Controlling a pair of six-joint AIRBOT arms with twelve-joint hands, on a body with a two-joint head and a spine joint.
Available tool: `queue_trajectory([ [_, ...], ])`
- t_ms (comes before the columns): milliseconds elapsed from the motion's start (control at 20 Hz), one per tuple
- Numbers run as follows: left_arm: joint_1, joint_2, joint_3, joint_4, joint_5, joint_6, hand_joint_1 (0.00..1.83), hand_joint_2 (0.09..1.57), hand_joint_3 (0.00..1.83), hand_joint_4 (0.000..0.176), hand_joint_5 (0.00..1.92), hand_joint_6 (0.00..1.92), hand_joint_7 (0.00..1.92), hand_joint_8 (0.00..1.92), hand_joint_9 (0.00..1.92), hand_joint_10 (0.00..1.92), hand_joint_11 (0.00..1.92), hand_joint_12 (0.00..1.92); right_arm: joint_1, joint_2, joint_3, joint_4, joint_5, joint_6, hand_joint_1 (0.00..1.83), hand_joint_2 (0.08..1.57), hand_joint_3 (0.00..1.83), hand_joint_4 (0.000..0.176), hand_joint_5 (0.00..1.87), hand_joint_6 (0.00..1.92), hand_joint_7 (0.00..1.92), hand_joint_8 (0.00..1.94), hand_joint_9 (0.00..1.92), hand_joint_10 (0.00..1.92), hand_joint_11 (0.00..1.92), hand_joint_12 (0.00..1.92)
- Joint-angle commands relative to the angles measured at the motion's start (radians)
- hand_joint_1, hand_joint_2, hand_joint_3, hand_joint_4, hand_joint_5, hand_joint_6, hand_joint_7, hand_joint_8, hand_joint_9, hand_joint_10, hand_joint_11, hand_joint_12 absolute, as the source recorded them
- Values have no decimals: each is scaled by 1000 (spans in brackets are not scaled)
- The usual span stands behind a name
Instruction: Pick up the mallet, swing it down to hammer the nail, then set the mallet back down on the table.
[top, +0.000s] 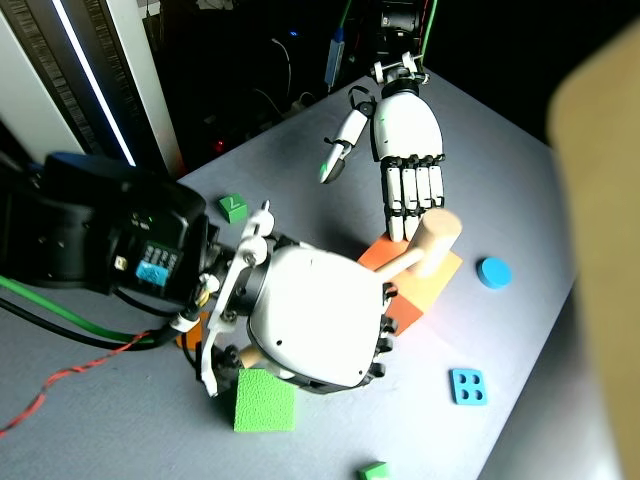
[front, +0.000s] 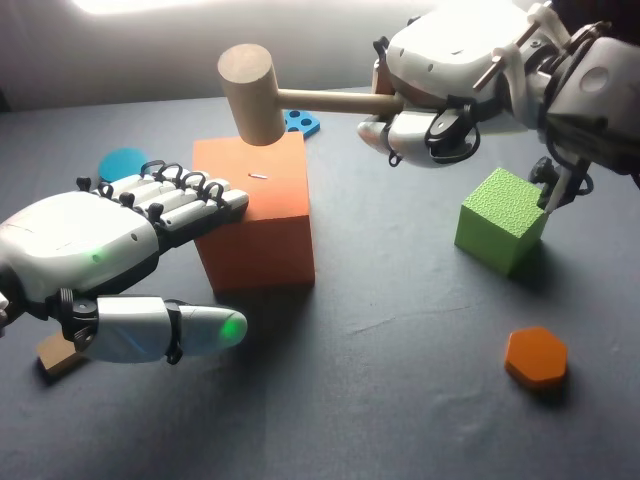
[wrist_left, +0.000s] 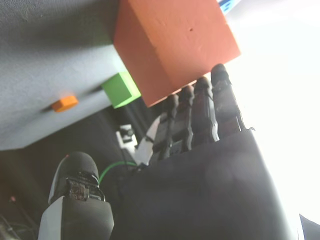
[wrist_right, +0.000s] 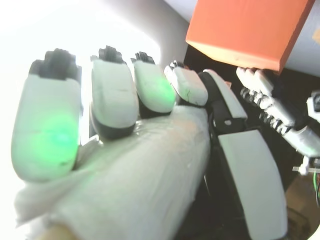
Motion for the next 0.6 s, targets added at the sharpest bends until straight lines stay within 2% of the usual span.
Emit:
queue_trajectory([
  [0,-6,4,6,-5,-50,-5,0,1106,0,0,92,2,84,0,75,1,33,57,21,17,-13,-25,73,6,349,1571,50,176,1282,1921,1560,1941,1681,1921,1849,1921],
  [200,-8,4,6,-5,-50,-5,0,1114,3,0,63,0,44,0,24,0,0,41,22,74,-79,-26,68,6,386,1571,29,176,1258,1921,1546,1941,1671,1921,1844,1921],
  [350,-12,4,6,-5,-50,-5,0,1112,1,0,88,7,78,10,57,9,10,48,16,157,-175,-27,73,0,413,1571,17,176,1279,1921,1568,1941,1699,1921,1862,1921],
  [550,-17,5,6,-5,-50,-5,0,1117,3,0,88,5,79,7,60,7,18,54,3,211,-234,-27,74,-12,419,1571,19,176,1288,1921,1576,1941,1706,1921,1861,1921],
])
